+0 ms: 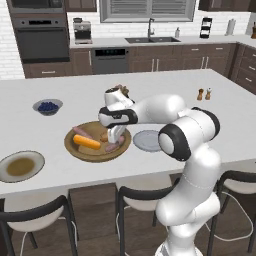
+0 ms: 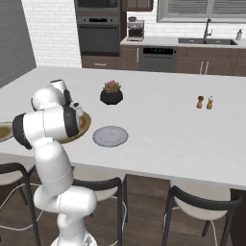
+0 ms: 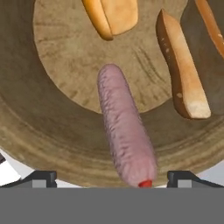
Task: Place one bun and one sausage from the bowl on each plate.
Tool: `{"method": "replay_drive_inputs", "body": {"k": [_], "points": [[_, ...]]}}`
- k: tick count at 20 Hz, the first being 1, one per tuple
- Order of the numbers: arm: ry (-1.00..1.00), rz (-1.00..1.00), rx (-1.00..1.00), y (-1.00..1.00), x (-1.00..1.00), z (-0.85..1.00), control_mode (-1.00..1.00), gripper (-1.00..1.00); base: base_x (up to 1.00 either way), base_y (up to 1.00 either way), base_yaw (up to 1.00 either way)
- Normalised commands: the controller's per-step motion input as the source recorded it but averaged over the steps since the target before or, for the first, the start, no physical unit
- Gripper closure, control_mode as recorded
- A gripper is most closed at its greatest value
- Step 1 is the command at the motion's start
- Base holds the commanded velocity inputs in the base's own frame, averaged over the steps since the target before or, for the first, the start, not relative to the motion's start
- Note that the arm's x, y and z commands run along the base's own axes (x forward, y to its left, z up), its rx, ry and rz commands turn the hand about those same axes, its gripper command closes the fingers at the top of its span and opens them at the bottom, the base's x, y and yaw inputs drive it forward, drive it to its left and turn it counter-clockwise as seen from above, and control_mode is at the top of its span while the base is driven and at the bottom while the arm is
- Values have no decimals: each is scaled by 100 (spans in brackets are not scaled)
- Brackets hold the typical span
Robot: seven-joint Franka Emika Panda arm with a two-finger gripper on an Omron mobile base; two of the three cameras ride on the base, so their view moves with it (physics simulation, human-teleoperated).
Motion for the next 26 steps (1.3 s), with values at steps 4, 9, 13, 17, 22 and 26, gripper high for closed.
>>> {"method": "replay_drive_inputs", "body": {"k": [4,9,13,17,22,26], "points": [[0,0,0,0,41,-2,-100,-100,0,0,0],[0,0,-1,0,32,-25,-100,-100,0,0,0],[0,0,0,0,-4,-41,-100,-100,0,0,0],[-1,0,0,0,-7,-21,-100,-100,0,0,0],[0,0,0,0,0,0,-100,-100,0,0,0],[0,0,0,0,0,0,-100,-100,0,0,0]]}}
